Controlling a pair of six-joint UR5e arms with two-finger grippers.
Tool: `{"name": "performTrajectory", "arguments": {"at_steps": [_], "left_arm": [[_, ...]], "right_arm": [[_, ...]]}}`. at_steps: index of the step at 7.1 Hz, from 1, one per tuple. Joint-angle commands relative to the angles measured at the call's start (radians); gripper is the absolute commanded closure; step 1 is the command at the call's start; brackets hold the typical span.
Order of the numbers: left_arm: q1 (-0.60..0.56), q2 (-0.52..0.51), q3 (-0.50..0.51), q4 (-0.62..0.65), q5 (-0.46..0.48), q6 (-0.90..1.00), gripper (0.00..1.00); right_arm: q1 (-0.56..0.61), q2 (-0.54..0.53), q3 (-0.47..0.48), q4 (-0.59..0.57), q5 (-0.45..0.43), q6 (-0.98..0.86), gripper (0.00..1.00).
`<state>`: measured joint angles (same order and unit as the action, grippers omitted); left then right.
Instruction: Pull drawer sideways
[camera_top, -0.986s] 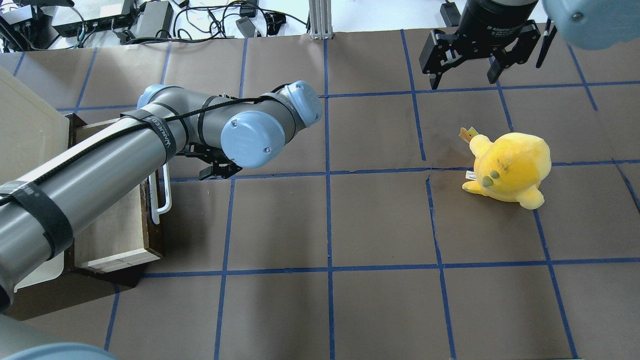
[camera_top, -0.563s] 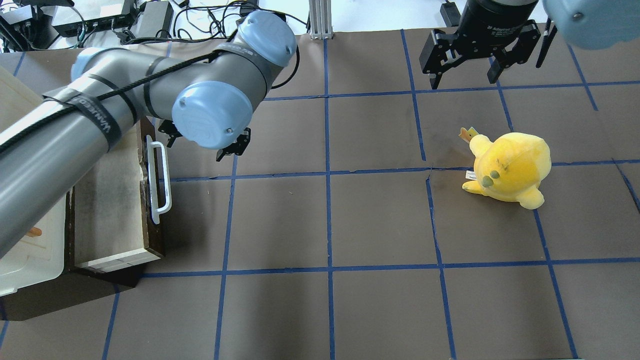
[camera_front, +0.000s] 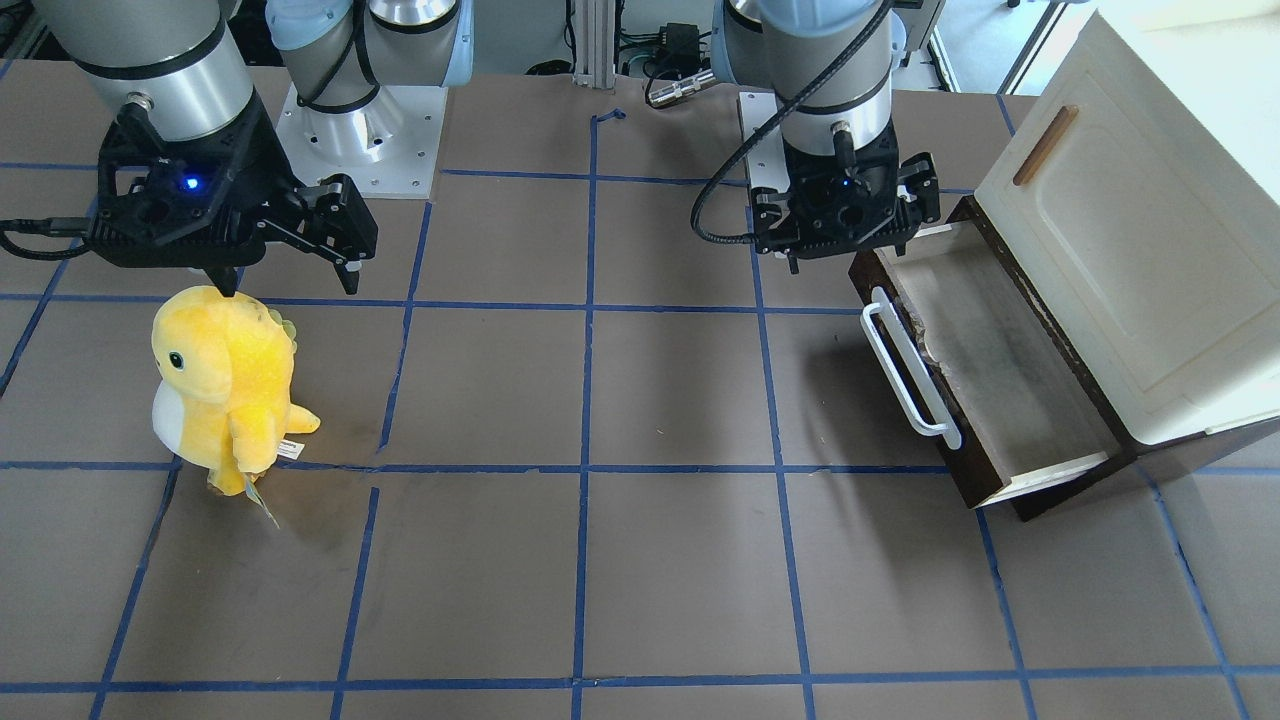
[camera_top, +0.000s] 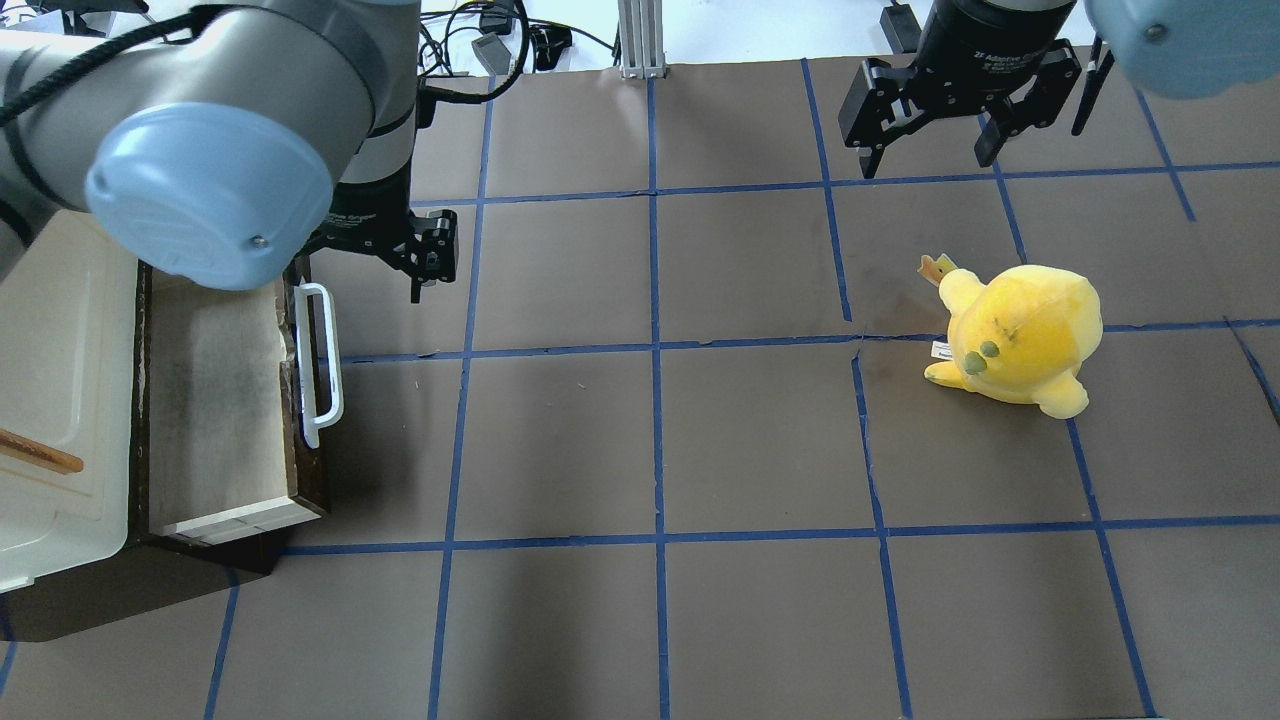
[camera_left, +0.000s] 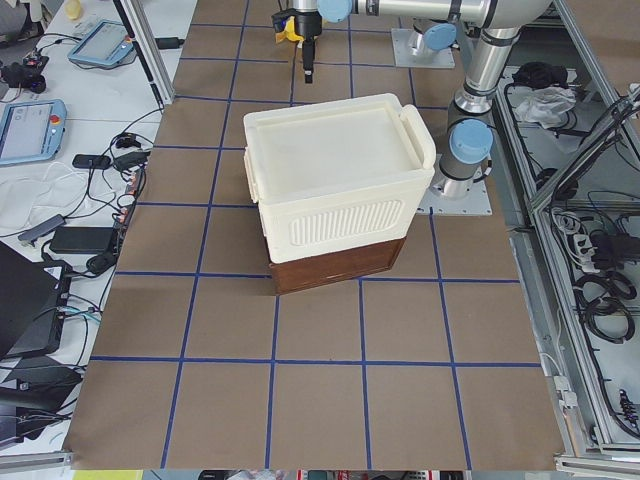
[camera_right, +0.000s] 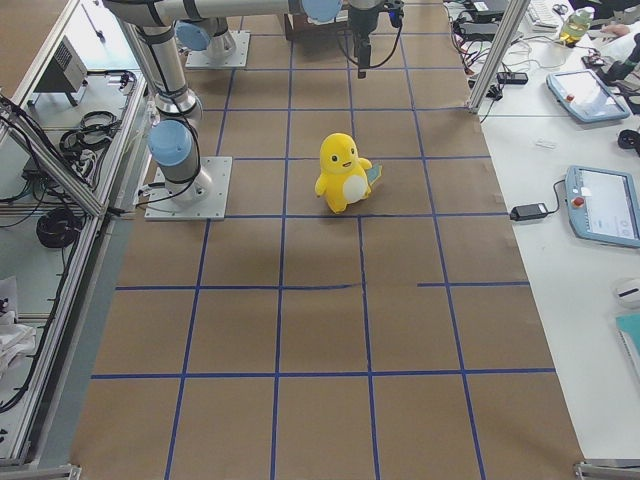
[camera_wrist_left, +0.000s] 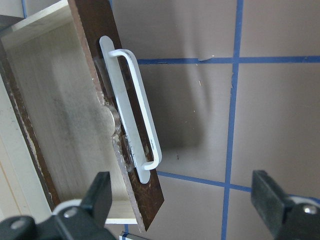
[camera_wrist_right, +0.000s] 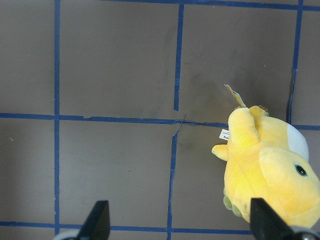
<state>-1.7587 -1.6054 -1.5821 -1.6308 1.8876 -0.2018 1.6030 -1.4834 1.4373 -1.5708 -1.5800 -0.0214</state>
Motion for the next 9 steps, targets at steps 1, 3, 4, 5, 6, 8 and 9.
{"name": "performTrajectory", "arguments": {"at_steps": [1,3,4,5,6,8,9], "left_arm": [[0.083,0.059,0.004,-0.037,-0.152,0.021,0.0],[0.171,0.074,0.023,0.033,-0.279,0.054,0.0],[0.182,0.071,0.024,0.045,-0.286,0.067,0.0],[0.189,0.059,0.025,0.128,-0.298,0.067,0.0],[0.183,0.048,0.019,0.14,-0.301,0.068,0.0],[0.174,0.044,0.02,0.099,-0.311,0.177,0.0],[0.174,0.045,0.024,0.077,-0.312,0.214,0.0]], "right_arm": [[0.0,0.0,0.0,0.0,0.0,0.0,0.0],[0.0,0.0,0.0,0.0,0.0,0.0,0.0],[0.0,0.0,0.0,0.0,0.0,0.0,0.0],[0.0,0.0,0.0,0.0,0.0,-0.002,0.0],[0.0,0.0,0.0,0.0,0.0,0.0,0.0],[0.0,0.0,0.0,0.0,0.0,0.0,0.0],[0.0,0.0,0.0,0.0,0.0,-0.002,0.0]]}}
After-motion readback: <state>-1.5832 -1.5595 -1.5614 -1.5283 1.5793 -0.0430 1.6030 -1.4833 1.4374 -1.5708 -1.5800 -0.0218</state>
